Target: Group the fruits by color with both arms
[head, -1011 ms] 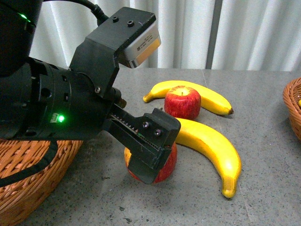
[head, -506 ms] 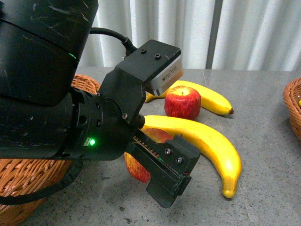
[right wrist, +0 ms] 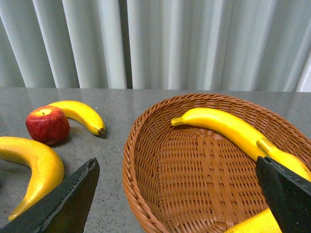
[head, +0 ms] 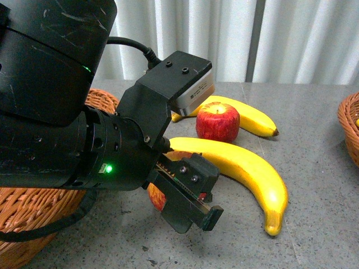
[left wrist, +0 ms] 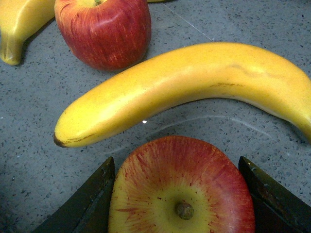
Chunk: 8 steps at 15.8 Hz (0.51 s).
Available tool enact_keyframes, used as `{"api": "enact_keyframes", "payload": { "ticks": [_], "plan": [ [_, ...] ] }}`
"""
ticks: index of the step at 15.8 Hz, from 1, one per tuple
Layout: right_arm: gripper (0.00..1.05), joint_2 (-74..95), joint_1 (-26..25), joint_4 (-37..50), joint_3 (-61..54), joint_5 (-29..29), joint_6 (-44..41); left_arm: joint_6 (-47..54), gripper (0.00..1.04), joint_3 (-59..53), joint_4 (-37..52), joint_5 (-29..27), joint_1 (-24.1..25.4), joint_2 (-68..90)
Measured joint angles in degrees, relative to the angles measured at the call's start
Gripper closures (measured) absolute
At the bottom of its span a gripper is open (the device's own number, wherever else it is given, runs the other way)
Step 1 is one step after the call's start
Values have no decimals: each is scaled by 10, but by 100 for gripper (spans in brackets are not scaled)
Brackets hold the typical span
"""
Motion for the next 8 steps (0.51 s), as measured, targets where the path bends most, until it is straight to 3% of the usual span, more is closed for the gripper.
{"api": "enact_keyframes", "payload": {
  "ticks": [4,5,6,8],
  "plan": [
    [6,0,0,0,0,0,0,-1,39,15,27,-54,30,-93],
    [6,0,0,0,0,0,0,-18,39,34,42,-87,64,-140],
    [6,0,0,0,0,0,0,-90,39,31,47,-139,170,-179],
    [6,0,0,0,0,0,0,-131,39,13,40,-125,224,-159]
  ]
}}
